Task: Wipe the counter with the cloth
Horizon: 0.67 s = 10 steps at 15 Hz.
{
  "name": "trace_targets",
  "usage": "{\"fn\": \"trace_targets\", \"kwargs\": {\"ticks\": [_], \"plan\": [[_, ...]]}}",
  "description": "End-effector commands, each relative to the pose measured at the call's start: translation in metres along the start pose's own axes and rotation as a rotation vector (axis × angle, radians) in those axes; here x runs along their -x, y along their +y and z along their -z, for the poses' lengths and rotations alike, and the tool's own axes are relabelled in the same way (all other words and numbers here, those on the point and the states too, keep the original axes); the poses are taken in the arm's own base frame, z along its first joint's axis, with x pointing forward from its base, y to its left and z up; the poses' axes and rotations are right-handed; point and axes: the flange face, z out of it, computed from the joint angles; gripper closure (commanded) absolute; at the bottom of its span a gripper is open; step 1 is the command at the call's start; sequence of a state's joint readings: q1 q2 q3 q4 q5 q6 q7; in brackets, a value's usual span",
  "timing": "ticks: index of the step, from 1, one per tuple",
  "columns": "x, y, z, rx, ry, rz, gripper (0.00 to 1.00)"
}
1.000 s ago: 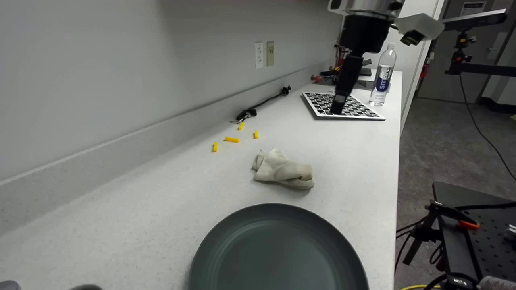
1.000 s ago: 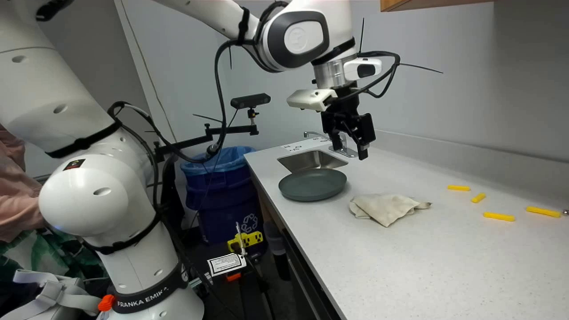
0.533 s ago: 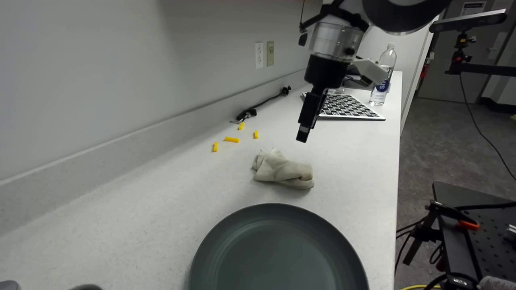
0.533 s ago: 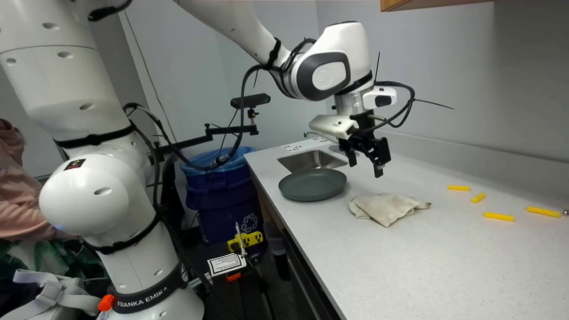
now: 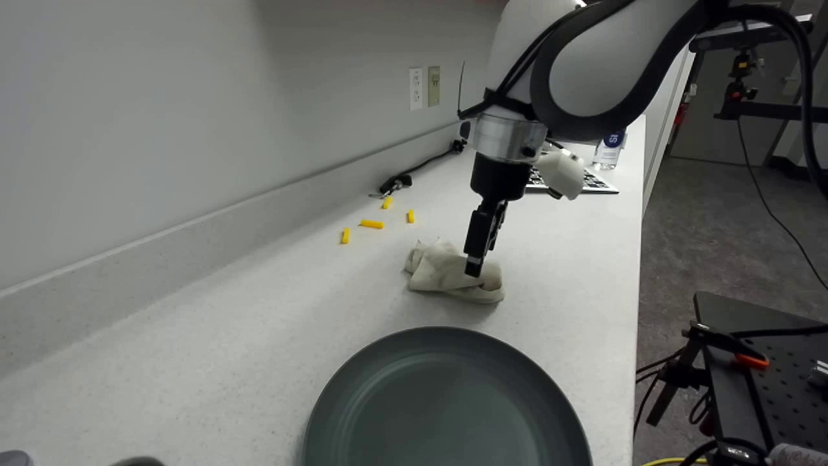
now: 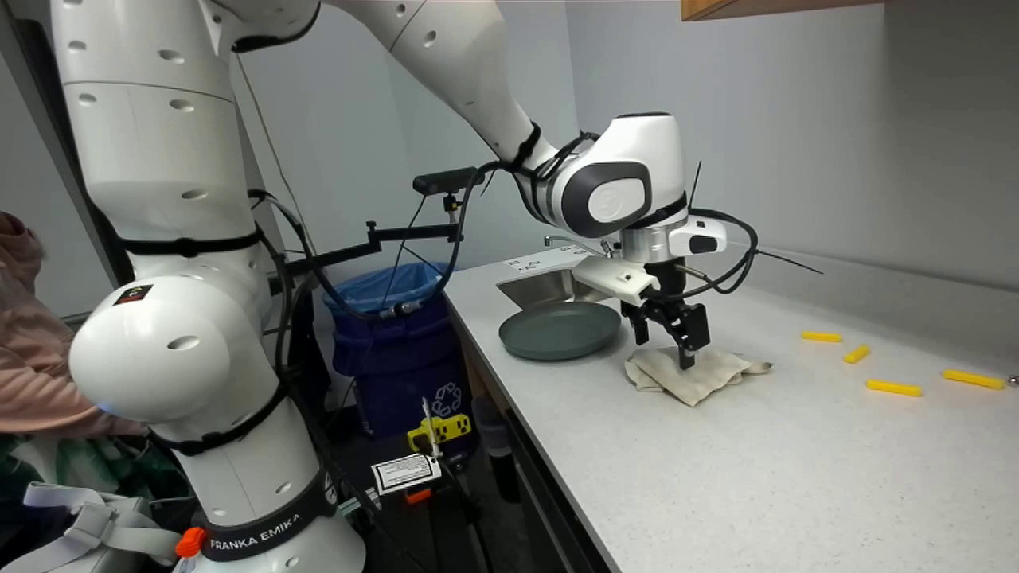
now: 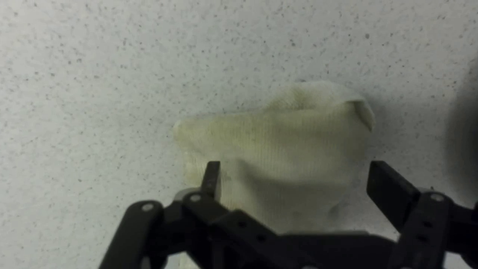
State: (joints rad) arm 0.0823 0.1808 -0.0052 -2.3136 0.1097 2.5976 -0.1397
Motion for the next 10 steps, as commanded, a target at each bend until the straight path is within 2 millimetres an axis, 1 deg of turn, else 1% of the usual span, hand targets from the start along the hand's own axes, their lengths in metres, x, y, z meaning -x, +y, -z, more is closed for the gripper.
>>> {"fn": "trace_targets", "kwargs": {"ticks": [1, 7, 10], "plan": [[-0.016, -0.001, -0.014, 0.001, 0.004, -0.007, 0.00], [-0.037, -0.008, -0.021, -0.006, 0.019, -0.017, 0.00], [-0.041, -0.006, -0.027, -0.003, 0.020, -0.035, 0.02]]}}
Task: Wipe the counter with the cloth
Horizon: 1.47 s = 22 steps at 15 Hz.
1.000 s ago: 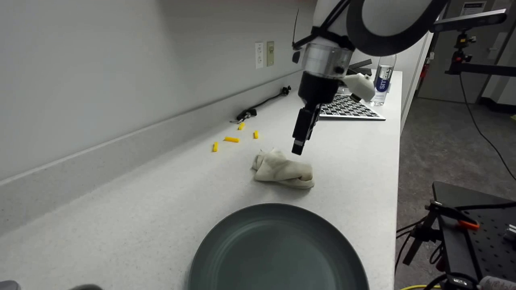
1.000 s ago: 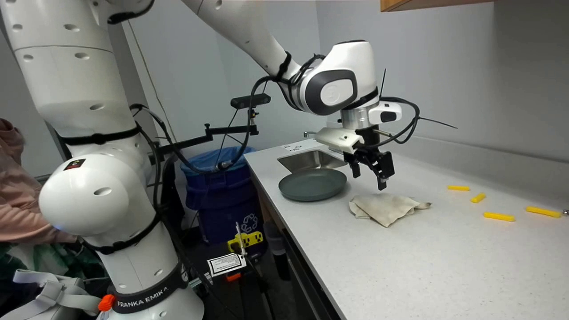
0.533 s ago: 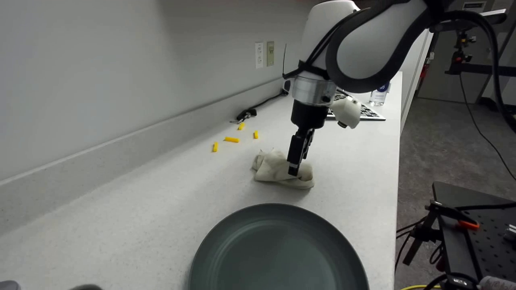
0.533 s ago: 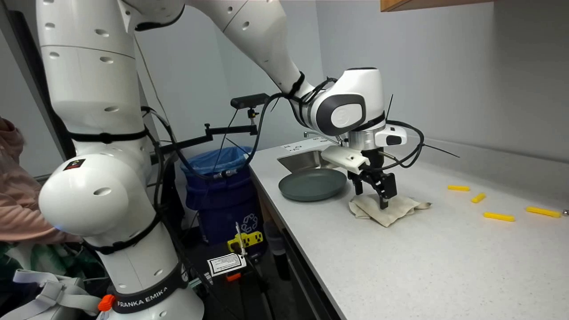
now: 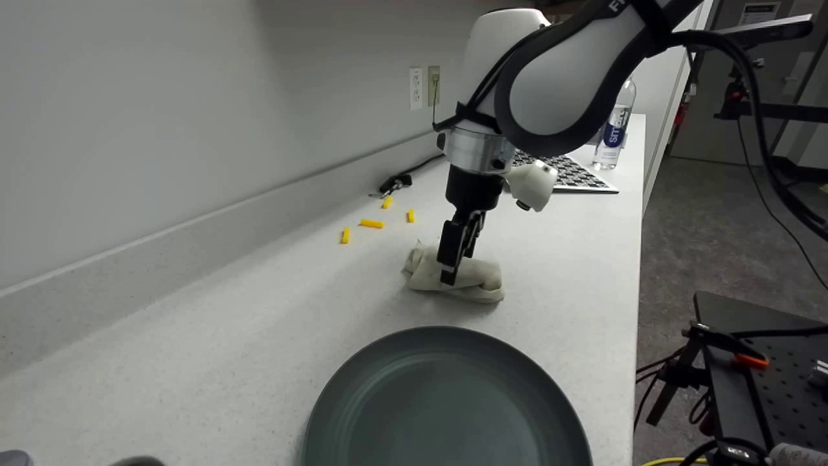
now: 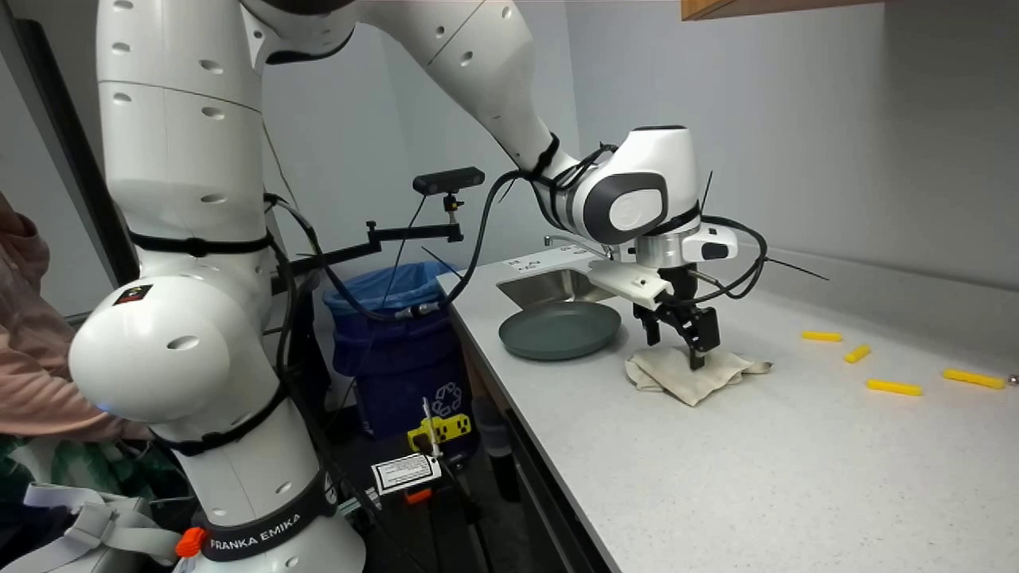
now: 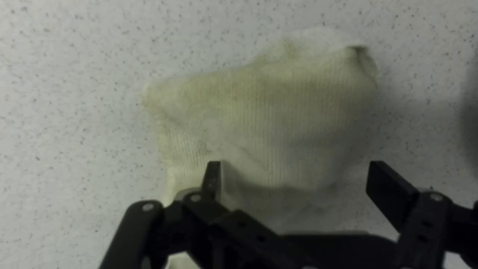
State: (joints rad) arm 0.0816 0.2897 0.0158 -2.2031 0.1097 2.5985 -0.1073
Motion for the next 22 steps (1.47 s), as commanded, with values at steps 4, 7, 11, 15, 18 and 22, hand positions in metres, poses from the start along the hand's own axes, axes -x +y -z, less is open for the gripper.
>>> {"fn": "trace_targets", "kwargs": {"ticks": [4, 7, 11, 15, 18, 22], "plan": [[-0.005, 0.006, -0.018, 0.001, 0.001, -0.035, 0.30], [-0.003, 0.008, -0.017, -0.009, -0.002, -0.036, 0.49], [-0.005, 0.002, -0.005, -0.015, 0.020, -0.025, 0.80], [-0.006, -0.023, 0.002, -0.038, 0.033, 0.006, 1.00], [-0.003, -0.054, 0.003, -0.058, 0.034, 0.063, 0.99], [0.000, -0.071, -0.001, -0.059, 0.027, 0.102, 0.97]]}}
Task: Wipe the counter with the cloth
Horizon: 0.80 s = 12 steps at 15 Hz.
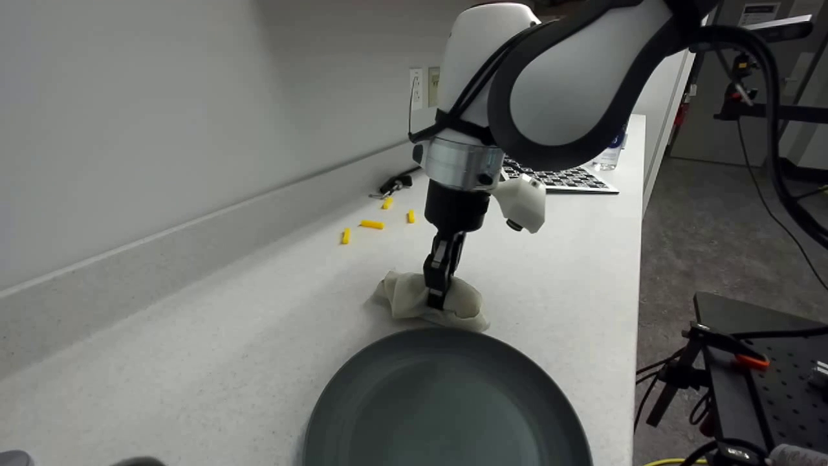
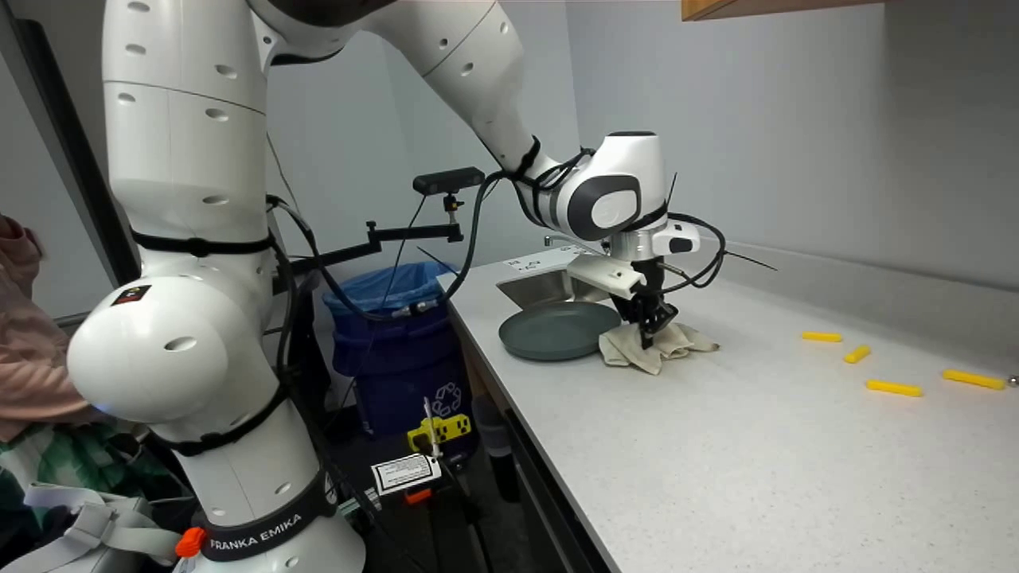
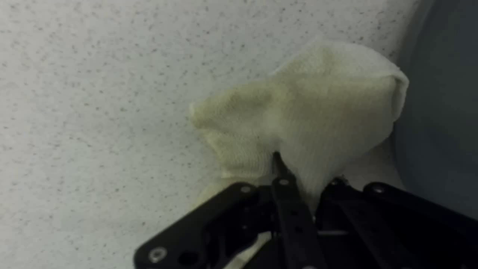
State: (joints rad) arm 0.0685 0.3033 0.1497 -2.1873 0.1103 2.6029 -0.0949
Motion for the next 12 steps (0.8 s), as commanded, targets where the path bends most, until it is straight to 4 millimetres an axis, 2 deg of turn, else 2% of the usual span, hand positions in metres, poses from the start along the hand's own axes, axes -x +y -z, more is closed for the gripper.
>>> {"fn": "trace_targets", "kwargs": {"ticks": [1, 4, 6, 12], "plan": [[0.004, 0.004, 0.002, 0.003, 0.024, 0.000, 0.97], [0.013, 0.040, 0.001, 0.034, 0.027, -0.055, 0.97], [0.019, 0.074, 0.006, 0.054, 0.045, -0.117, 0.97], [0.044, 0.168, 0.031, 0.114, 0.116, -0.303, 0.97]]}}
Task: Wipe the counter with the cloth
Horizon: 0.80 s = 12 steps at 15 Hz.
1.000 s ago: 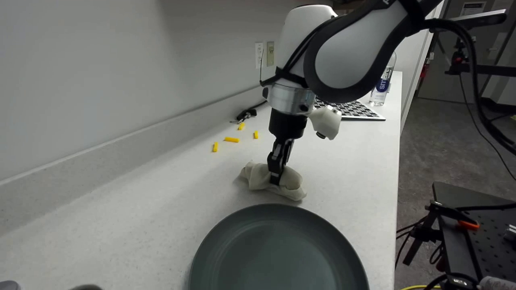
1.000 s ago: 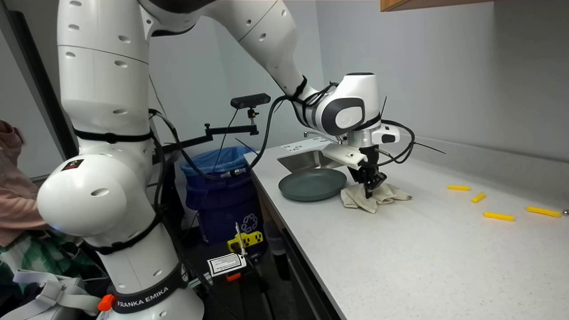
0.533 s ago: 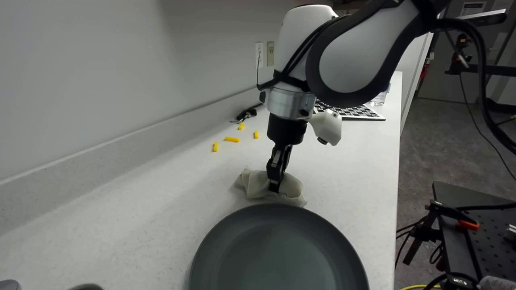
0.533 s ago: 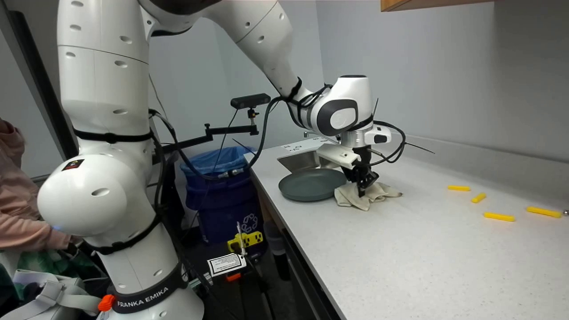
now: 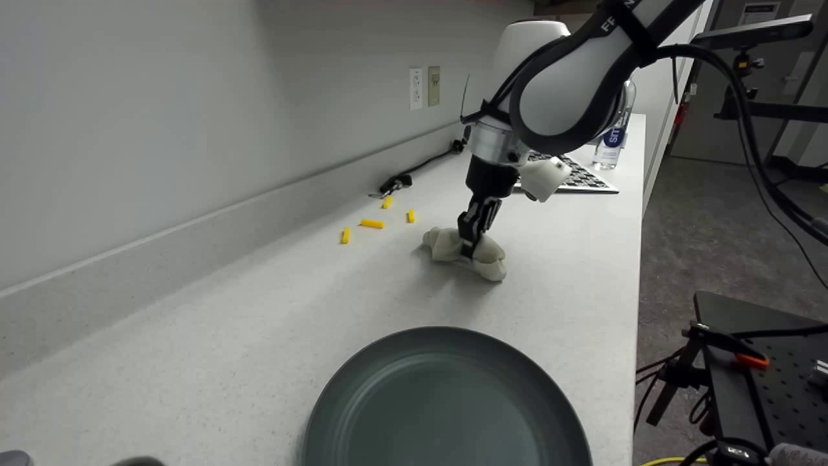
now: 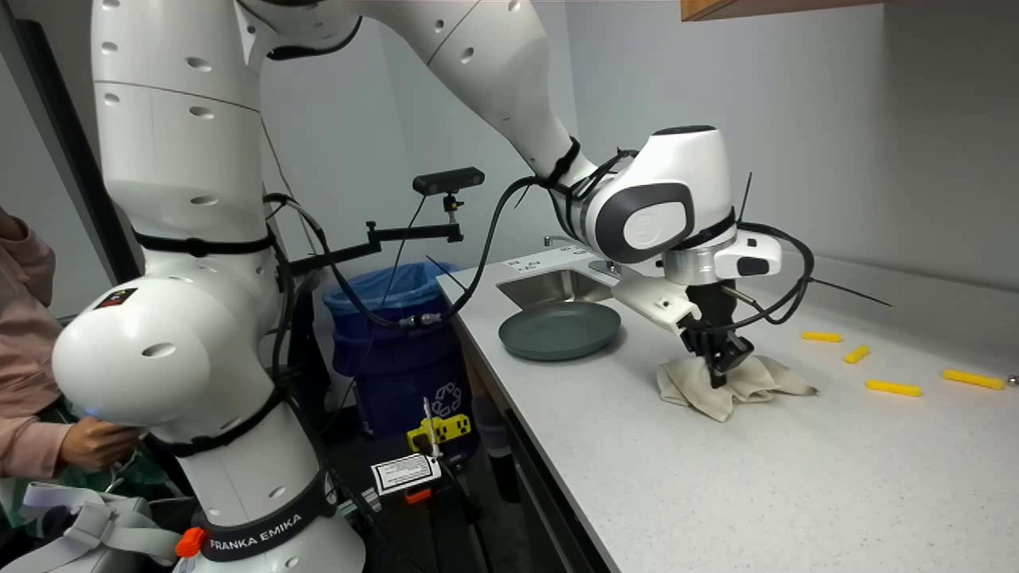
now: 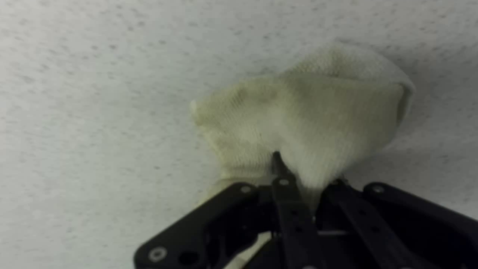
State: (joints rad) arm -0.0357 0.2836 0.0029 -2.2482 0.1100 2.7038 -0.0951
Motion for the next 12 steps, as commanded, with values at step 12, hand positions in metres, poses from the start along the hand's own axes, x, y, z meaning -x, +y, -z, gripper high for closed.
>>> {"fn": "trace_targets", "kwargs": {"ticks": [12], "plan": [[0.000, -0.036, 0.011, -0.006, 0.036, 0.014, 0.97]]}}
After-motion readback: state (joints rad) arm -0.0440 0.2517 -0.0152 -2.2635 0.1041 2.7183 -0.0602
